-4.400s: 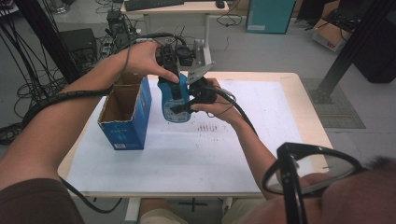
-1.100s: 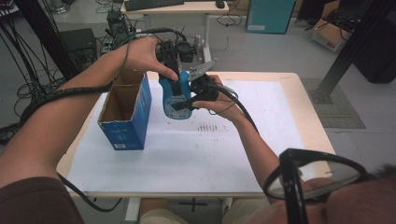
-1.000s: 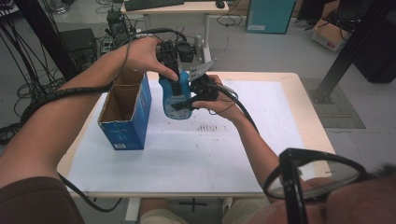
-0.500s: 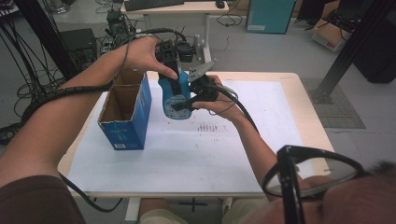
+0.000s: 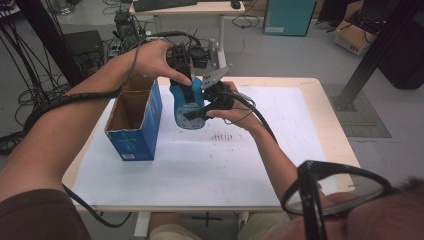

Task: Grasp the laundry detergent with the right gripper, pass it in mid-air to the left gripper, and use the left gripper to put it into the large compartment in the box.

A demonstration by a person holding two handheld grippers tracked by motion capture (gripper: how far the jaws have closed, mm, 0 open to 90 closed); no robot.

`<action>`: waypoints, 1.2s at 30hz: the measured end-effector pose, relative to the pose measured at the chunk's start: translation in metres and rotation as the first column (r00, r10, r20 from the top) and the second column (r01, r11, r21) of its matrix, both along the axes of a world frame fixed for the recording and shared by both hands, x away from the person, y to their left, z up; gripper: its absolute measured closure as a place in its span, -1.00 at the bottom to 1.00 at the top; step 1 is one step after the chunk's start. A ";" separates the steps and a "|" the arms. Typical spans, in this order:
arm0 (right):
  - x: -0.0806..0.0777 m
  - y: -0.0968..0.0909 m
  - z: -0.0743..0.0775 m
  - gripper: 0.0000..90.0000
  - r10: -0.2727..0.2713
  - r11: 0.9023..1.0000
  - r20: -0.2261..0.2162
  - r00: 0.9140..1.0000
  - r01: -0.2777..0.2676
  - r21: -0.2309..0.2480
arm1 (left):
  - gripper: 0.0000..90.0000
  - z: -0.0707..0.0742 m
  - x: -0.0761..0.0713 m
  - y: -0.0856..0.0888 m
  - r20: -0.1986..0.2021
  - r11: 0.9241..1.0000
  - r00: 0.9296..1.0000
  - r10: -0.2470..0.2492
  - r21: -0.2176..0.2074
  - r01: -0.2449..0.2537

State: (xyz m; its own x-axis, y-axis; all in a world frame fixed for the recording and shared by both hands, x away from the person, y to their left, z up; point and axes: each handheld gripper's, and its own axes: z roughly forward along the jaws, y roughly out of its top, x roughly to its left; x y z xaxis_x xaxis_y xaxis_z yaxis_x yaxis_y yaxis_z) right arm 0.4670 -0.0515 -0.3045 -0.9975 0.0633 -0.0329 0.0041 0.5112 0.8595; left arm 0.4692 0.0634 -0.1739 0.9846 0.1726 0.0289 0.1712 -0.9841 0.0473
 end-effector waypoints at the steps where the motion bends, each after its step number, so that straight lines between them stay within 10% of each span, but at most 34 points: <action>1: 0.000 0.000 0.000 -0.04 0.000 1.000 0.000 1.000 0.000 0.000 | -0.24 0.000 0.000 0.000 -0.003 1.000 1.000 -0.001 0.004 0.001; 36: -0.001 0.003 -0.003 -0.06 0.015 1.000 -0.001 1.000 -0.015 0.014 | -0.22 -0.001 -0.003 -0.001 0.000 1.000 1.000 -0.011 0.028 0.011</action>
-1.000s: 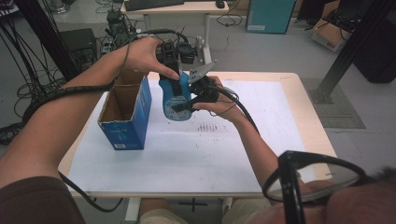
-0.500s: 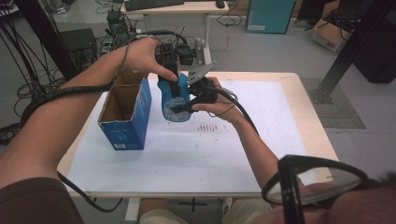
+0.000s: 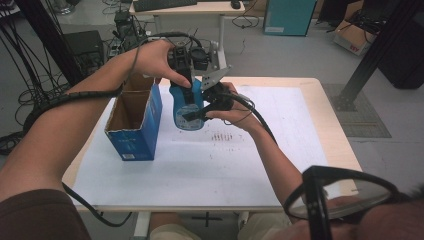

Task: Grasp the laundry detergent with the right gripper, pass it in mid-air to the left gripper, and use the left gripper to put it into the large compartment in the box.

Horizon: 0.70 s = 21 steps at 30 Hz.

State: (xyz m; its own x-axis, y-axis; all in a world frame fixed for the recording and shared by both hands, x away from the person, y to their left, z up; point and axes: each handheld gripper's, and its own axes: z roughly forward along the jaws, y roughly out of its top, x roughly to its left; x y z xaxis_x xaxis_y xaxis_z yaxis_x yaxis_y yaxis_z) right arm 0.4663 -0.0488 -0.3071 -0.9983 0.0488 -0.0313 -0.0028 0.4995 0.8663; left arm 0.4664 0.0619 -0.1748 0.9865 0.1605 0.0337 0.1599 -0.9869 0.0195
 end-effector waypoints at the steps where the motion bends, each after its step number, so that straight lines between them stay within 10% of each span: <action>1: 0.000 0.000 0.000 -0.06 0.000 1.000 -0.001 1.000 0.000 -0.001 | -0.22 0.000 0.000 0.000 0.001 1.000 1.000 0.000 -0.002 0.000; 21: 0.003 0.000 -0.002 -0.07 0.012 1.000 -0.004 1.000 -0.012 0.008 | -0.22 -0.001 0.002 0.000 -0.006 1.000 1.000 0.001 0.000 -0.001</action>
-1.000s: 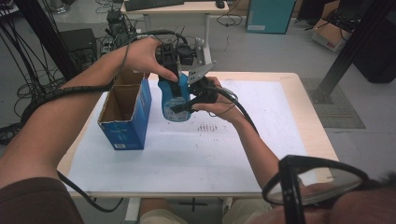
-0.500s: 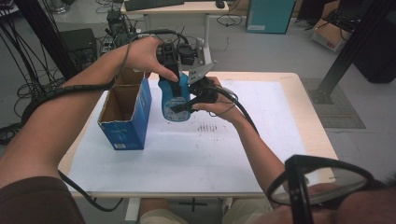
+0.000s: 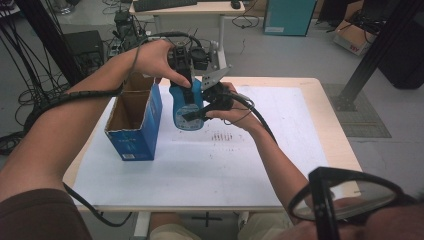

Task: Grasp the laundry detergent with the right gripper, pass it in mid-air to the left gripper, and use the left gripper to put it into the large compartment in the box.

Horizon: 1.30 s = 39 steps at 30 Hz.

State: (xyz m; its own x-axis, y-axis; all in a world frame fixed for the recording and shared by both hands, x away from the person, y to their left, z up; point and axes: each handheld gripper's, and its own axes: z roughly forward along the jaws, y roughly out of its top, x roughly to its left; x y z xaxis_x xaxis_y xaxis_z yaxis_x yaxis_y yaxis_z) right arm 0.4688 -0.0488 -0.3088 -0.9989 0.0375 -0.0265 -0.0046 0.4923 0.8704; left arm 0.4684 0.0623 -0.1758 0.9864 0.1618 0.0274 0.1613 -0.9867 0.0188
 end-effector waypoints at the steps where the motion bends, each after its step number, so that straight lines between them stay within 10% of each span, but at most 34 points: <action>1: 0.000 -0.001 0.000 -0.07 -0.006 1.000 0.003 1.000 0.006 0.001 | -0.22 0.000 0.000 0.000 -0.004 1.000 1.000 0.001 0.000 -0.001; 39: -0.001 0.000 0.000 -0.08 0.012 1.000 -0.002 1.000 -0.012 -0.005 | -0.22 -0.001 -0.002 -0.001 -0.005 1.000 1.000 0.007 0.009 -0.007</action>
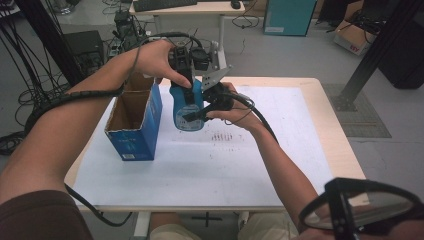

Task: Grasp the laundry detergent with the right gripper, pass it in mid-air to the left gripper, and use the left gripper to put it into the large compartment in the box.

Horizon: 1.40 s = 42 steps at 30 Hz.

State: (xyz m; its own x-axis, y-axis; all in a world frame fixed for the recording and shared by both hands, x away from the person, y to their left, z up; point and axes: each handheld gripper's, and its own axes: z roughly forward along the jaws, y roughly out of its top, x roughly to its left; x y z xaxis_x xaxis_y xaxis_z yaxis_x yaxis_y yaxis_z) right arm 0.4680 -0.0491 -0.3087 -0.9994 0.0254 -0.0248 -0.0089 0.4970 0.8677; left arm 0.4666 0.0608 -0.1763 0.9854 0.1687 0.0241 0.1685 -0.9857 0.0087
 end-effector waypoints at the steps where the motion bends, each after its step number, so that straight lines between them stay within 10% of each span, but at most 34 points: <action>1: -0.001 0.000 0.000 -0.08 -0.003 1.000 -0.012 1.000 0.003 -0.004 | -0.22 -0.001 0.000 0.000 0.007 1.000 1.000 0.001 -0.003 -0.001; 24: 0.000 0.000 -0.002 -0.24 0.003 1.000 0.002 1.000 -0.003 0.019 | -0.21 0.001 0.000 0.001 0.013 1.000 1.000 0.015 -0.014 -0.015; 35: -0.002 -0.016 -0.003 -0.44 -0.062 0.997 -0.057 0.996 0.064 0.031 | -0.21 0.005 0.002 0.006 0.046 0.999 0.998 0.046 0.005 -0.046; 42: -0.003 -0.026 -0.004 -0.40 -0.075 0.996 -0.035 0.997 0.073 -0.050 | -0.21 0.007 0.004 0.011 0.049 0.998 0.997 0.065 0.013 -0.066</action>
State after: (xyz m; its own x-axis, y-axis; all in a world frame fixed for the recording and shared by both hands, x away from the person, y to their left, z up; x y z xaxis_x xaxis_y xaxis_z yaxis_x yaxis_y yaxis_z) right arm 0.4649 -0.0750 -0.3132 -0.9950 0.0991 0.0092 0.0613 0.5369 0.8414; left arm 0.4709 0.0714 -0.1690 0.9699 0.2319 0.0741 0.2322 -0.9727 0.0041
